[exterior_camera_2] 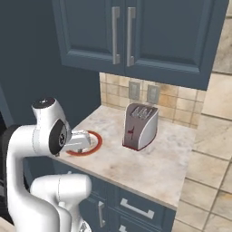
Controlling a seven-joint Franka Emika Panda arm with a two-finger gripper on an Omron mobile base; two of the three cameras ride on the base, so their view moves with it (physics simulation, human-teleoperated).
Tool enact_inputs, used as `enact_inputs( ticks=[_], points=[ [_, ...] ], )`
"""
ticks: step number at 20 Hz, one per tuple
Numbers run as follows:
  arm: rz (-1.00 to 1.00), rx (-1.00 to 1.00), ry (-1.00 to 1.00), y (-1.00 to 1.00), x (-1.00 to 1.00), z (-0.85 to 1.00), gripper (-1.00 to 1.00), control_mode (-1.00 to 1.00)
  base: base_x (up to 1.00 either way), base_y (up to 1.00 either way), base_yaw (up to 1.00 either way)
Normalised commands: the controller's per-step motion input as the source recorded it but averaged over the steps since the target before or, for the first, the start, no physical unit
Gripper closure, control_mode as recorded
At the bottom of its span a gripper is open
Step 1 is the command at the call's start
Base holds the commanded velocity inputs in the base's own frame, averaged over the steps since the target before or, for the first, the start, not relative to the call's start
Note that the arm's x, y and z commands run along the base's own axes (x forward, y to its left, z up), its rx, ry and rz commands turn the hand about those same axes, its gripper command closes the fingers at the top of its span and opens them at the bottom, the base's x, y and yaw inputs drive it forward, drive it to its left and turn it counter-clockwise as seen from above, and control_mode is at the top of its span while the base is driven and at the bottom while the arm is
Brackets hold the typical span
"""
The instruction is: Take the baked cake out of the oven and place it on the plate for cooling. Then close the oven door.
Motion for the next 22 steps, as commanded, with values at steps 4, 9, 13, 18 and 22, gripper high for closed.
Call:
enact_inputs(
  ticks=[4, 9, 13, 18, 22],
  points=[
    [0.0, 0.0, 0.0, 0.0, 0.0, 0.0, -1.0, 1.0, -0.33, -0.26, 0.21],
    [0.0, 0.0, 0.0, 0.0, 0.0, 0.0, -1.0, 1.0, -0.43, -0.29, 0.27],
    [0.0, 0.0, 0.0, 0.0, 0.0, 0.0, -1.0, 1.0, -0.59, -0.29, 0.27],
    [0.0, 0.0, 0.0, 0.0, 0.0, 0.0, -1.0, 1.0, -0.57, -0.06, 0.22],
    [0.0, 0.0, 0.0, 0.0, 0.0, 0.0, -1.0, 1.0, -0.57, 0.04, 0.17]
  ],
)
